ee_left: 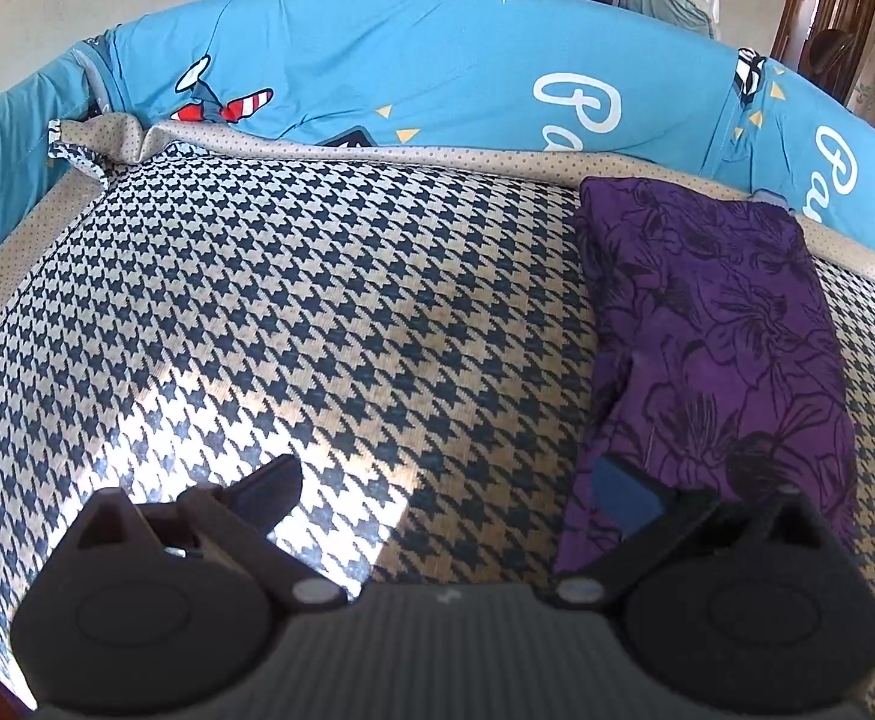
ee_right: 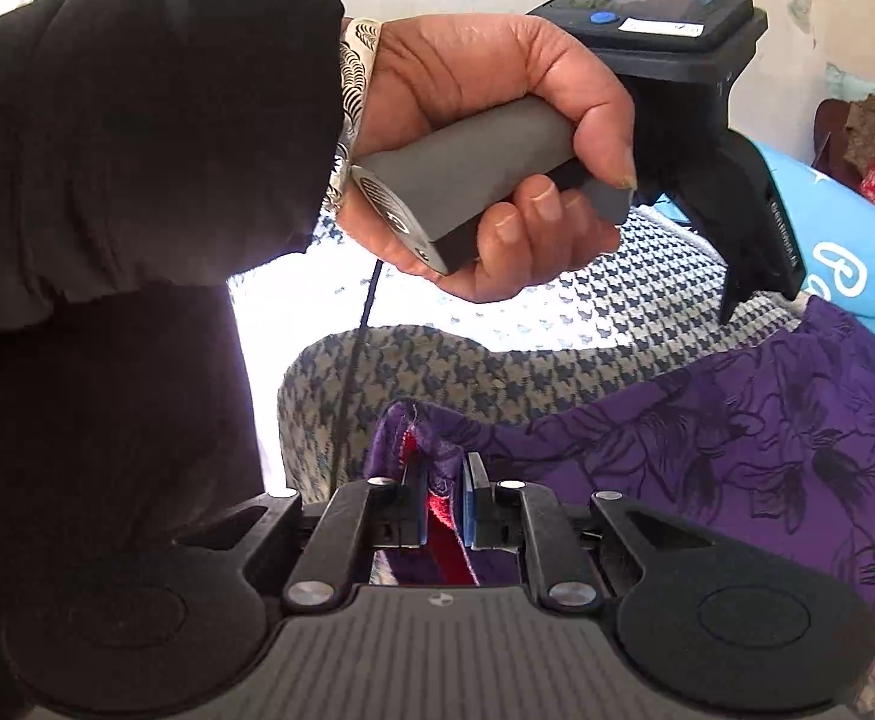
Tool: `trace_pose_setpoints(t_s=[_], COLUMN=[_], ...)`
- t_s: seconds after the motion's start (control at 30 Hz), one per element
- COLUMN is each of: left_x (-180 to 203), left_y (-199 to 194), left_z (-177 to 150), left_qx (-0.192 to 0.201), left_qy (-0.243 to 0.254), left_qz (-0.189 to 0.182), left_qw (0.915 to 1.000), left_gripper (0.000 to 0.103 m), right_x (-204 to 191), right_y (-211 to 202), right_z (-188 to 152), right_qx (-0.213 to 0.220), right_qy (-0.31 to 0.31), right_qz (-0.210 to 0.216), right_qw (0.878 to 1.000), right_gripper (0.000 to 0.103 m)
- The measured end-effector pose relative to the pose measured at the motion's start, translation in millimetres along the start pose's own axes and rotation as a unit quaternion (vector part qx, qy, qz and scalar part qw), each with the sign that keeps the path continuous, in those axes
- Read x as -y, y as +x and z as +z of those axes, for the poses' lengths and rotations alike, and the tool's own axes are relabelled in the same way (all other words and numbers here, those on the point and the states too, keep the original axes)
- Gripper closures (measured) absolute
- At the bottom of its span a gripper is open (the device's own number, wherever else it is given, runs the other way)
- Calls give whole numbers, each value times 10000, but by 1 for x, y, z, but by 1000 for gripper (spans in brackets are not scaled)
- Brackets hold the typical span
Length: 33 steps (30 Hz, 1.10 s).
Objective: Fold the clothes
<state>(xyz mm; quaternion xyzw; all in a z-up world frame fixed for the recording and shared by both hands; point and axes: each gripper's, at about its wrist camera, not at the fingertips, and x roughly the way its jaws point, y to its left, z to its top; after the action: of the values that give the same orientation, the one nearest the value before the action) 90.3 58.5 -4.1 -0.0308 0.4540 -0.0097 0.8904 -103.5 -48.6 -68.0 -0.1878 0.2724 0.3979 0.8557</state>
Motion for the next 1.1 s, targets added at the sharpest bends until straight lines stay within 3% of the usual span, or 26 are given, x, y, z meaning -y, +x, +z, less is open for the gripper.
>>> trace_pose_setpoints(t_s=[0.13,0.3,0.4,0.53,0.83,1.1], left_x=[3,20,31,46,76,101], left_y=[0,0,0,1,1,-1], left_z=[-1,-6,-9,-14,-25,-39], left_qx=[-45,-18,-12,-7,33,81], left_qy=[25,326,501,761,1197,1614], left_qz=[-155,-224,-350,-376,-425,-521], left_qw=[9999,9992,9981,9964,9919,9855], left_gripper=[0,0,0,0,0,0], right_x=[-8,-10,-14,-7,37,72], right_y=[11,26,16,-9,-63,-86], right_z=[-1,-7,-9,-13,-42,-73], right_qx=[-31,-465,-498,-500,-458,-595], right_qy=[34,153,63,300,1493,2385], right_qz=[159,448,653,823,-76,-930], right_qw=[9999,9978,9966,9949,9877,9649], right_gripper=[91,75,64,64,58,52])
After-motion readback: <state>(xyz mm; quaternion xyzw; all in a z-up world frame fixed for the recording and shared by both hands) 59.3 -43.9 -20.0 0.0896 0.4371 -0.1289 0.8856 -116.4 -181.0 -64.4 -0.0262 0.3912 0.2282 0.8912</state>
